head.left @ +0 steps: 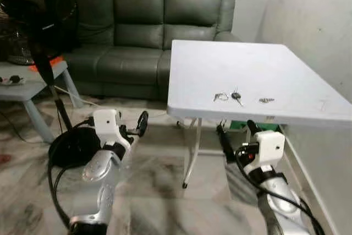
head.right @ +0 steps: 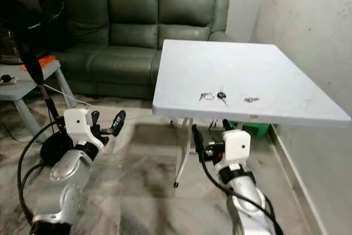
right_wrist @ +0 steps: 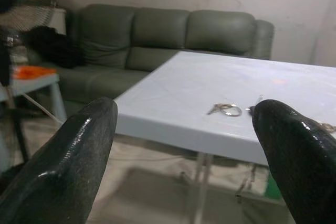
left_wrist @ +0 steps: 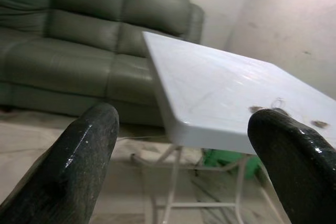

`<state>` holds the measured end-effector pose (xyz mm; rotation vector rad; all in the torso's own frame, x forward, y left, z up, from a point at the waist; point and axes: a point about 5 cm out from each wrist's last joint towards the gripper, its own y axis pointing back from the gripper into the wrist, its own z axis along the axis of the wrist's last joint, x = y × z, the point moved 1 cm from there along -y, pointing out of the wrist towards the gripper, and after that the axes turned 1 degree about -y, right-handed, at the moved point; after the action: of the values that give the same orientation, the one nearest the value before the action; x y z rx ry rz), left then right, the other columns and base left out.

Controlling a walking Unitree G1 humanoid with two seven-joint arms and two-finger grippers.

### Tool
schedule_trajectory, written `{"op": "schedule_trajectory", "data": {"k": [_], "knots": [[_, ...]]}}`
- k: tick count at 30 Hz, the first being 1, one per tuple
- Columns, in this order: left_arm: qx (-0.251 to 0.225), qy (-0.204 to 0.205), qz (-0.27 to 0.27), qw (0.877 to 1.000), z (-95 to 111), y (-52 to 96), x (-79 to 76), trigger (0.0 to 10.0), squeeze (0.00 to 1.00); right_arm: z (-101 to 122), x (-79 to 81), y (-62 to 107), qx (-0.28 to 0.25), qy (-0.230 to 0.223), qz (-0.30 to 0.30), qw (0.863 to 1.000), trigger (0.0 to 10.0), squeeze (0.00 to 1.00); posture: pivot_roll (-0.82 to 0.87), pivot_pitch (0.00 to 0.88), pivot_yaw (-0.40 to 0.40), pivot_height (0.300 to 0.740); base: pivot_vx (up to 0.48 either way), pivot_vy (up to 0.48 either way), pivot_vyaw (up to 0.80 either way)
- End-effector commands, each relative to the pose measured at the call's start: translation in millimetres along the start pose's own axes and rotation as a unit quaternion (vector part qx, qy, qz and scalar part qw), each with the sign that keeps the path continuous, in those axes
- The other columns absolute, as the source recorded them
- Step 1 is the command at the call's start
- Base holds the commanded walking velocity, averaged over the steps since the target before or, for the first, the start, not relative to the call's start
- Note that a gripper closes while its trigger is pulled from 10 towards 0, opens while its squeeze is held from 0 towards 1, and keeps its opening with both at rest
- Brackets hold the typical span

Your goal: Hang keys on a hook

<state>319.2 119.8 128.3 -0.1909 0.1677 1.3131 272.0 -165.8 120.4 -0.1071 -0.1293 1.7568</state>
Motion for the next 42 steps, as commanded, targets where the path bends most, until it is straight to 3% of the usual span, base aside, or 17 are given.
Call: {"op": "schedule_trajectory", "data": {"k": [1,23,29,42], "knots": [[-0.001,-0.015,0.01,1.0,4.0,-0.1,7.5,10.0,0.0,6.6,3.9,-4.0,-0.014,-0.005,0.003,1.0,10.0,0.0,-0.01,0.0,-0.018,0.74,0.48,0.0,0.0],[0.001,-0.018,0.006,1.0,2.9,1.3,4.6,10.0,0.0,4.8,5.0,-2.5,-0.009,-0.006,0.003,1.0,10.0,0.0,-0.01,0.0,-0.02,0.74,0.47,0.0,0.0],[0.0,0.0,0.011,1.0,2.7,1.5,3.9,10.0,0.0,4.5,4.9,-2.2,-0.008,-0.007,0.003,1.0,10.0,0.0,-0.01,0.0,-0.02,0.74,0.343,0.0,0.0],[0.002,0.02,0.006,1.0,3.6,1.2,1.5,10.0,0.0,1.8,2.8,-4.4,0.008,-0.014,-0.017,1.0,10.0,0.0,0.0,0.0,-0.023,0.74,0.04,0.0,0.0]]}}
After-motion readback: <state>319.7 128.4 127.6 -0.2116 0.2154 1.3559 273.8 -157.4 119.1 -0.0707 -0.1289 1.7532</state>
